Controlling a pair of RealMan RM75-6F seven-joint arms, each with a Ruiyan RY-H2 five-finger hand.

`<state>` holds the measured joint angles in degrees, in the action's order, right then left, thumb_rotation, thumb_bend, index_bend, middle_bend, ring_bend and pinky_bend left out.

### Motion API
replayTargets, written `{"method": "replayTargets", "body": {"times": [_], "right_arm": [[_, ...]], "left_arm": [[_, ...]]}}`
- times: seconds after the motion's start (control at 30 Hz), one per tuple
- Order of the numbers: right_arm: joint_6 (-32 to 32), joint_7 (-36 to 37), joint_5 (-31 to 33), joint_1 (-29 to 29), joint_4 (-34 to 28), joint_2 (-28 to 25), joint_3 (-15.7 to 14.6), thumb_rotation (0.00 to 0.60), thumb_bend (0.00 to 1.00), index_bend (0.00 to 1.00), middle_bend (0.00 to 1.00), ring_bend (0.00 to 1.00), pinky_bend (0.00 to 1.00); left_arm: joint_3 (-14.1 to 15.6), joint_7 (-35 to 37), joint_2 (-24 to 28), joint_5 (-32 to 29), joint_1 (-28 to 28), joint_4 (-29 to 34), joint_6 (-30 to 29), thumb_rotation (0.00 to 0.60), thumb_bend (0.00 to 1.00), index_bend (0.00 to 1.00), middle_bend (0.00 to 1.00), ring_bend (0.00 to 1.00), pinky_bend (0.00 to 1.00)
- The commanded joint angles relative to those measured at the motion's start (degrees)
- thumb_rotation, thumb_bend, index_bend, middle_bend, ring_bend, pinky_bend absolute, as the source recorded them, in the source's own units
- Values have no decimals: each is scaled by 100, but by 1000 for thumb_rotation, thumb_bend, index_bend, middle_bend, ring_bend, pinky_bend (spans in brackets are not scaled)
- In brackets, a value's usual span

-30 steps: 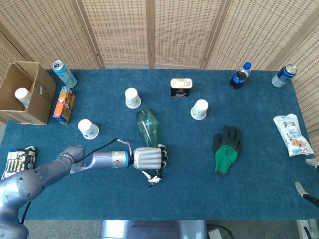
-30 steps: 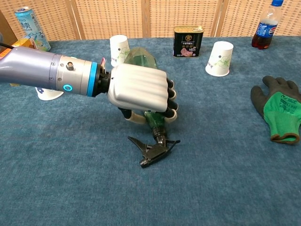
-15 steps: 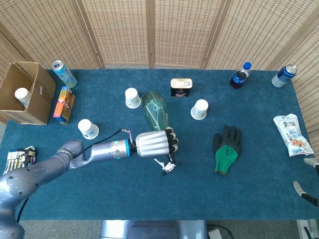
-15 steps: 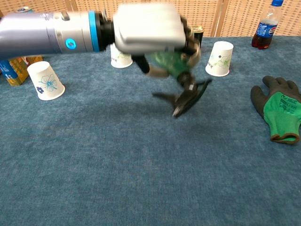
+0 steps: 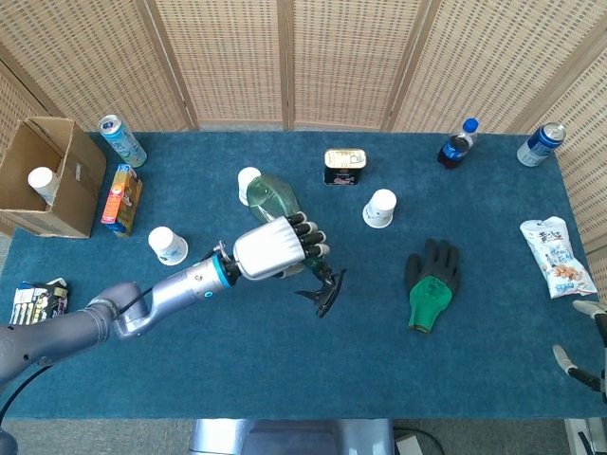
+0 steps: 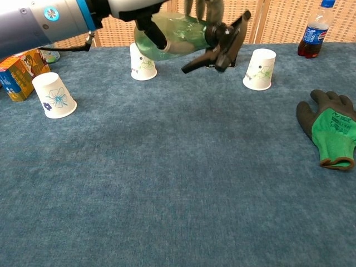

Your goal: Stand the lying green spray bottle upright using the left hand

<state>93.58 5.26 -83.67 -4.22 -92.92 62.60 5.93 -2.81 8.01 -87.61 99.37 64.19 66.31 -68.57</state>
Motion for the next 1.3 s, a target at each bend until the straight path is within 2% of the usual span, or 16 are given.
{"method": "replayTargets", "body": {"times": [0.03, 0.17, 0.43, 0.5, 0.83, 1.03, 1.3], "right_arm": [[-30, 19, -3, 18, 22, 23, 0, 600, 259, 260, 292, 177, 321], [-118, 43, -25, 79, 49, 70, 1, 600, 259, 255, 292, 177, 321], [-203, 45, -4, 114, 69, 104, -10, 600, 255, 254, 292, 177, 321], [-237, 42, -10, 139, 67, 122, -10, 600, 254, 254, 292, 177, 321], [-386, -18, -28, 257, 58, 206, -7, 600, 250, 251, 293, 177, 320], [-436, -14, -24, 304, 73, 236, 1, 600, 246, 247, 293, 177, 320], [-442, 12, 2, 300, 97, 249, -11, 600, 244, 244, 292, 178, 321]], "left_arm": [[-126, 298, 78, -327, -207, 297, -25, 600, 420, 623, 534, 540, 654], [-374, 932, 235, -983, -579, 814, -99, 600, 419, 623, 531, 538, 653], [-671, 1669, 548, -1682, -942, 1551, 30, 600, 420, 613, 529, 536, 648], [-809, 2113, 683, -2050, -1141, 1859, 74, 600, 419, 611, 528, 536, 646], [-1059, 3218, 1307, -2949, -1691, 2869, 669, 600, 419, 606, 513, 523, 620], [-1148, 3979, 1564, -3220, -1987, 3115, 1079, 600, 419, 600, 507, 517, 589], [-1079, 4863, 1593, -2651, -2197, 2827, 1409, 600, 419, 590, 497, 502, 620]]}}
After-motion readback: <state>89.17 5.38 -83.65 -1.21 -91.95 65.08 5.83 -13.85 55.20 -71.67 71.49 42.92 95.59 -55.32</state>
